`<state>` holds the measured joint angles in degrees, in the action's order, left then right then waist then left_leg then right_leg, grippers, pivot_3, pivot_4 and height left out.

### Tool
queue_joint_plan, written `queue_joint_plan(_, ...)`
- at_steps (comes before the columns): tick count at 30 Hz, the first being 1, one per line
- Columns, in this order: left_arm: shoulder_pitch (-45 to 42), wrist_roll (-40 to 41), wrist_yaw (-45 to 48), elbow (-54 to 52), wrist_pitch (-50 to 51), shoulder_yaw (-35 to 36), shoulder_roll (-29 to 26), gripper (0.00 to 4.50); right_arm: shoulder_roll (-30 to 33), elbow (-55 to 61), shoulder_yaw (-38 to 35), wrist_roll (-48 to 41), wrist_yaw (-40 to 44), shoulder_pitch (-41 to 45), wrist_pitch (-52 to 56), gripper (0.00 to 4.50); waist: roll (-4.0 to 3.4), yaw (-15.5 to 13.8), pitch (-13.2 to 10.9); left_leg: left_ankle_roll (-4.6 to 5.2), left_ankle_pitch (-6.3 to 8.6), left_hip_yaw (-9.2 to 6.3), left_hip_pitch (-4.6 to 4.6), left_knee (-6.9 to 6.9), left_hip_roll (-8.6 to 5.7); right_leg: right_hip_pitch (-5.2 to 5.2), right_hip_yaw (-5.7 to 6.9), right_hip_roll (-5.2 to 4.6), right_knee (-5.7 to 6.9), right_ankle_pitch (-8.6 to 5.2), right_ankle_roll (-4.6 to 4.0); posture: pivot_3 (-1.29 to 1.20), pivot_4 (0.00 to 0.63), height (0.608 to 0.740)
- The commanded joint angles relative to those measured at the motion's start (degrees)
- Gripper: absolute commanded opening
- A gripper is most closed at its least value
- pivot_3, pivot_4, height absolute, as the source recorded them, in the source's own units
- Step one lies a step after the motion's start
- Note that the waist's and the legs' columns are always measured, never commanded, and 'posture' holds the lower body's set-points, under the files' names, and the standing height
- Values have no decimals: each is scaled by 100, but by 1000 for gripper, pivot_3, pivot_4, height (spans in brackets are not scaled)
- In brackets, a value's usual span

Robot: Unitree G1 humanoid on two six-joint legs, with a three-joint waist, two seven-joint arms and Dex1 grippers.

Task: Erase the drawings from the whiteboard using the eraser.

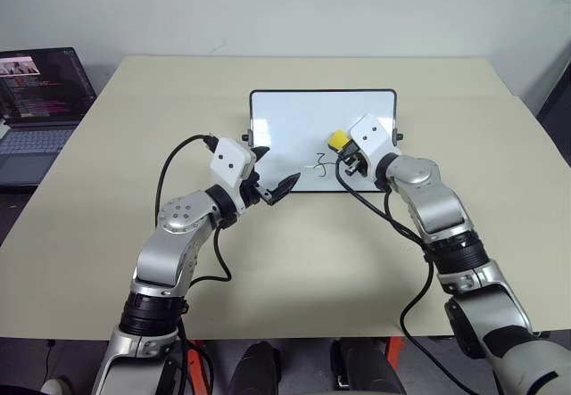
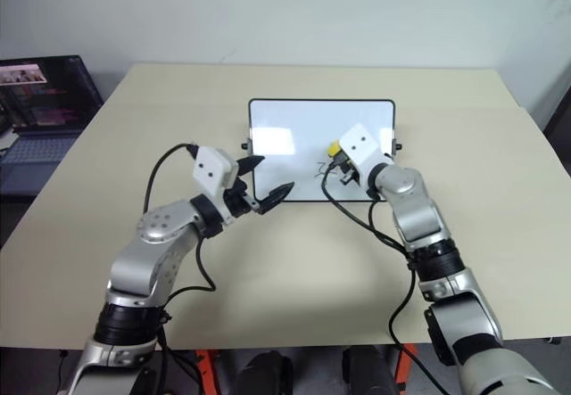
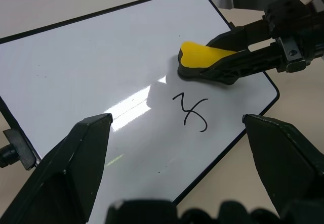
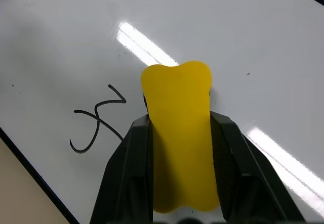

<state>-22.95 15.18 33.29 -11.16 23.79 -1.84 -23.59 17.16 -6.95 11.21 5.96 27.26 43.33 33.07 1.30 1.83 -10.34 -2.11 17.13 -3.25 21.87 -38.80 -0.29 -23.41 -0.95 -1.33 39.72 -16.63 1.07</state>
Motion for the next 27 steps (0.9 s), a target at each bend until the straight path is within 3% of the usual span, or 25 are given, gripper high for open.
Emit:
queue_joint_plan(1,-127,61,35,-134,-38,68,-16,4500,35,546,-210,-80,-57,69,250,1192,0,-2,0,0,0,-1,1,0,0,0,1,0,-1,0,0,0,150,740)
queue_joint_plan(14,-93,92,158,-166,30,67,-61,4500,478,1706,-532,-302,-14,-628,1286,1192,0,-7,0,1,0,-2,6,6,0,0,2,0,-16,0,0,0,150,740)
queue_joint_plan(27,-124,85,271,-182,75,18,-53,4500,523,1929,-604,-382,-227,-835,1523,1192,0,-5,0,0,0,-2,6,5,-2,1,2,1,-16,0,0,0,150,740)
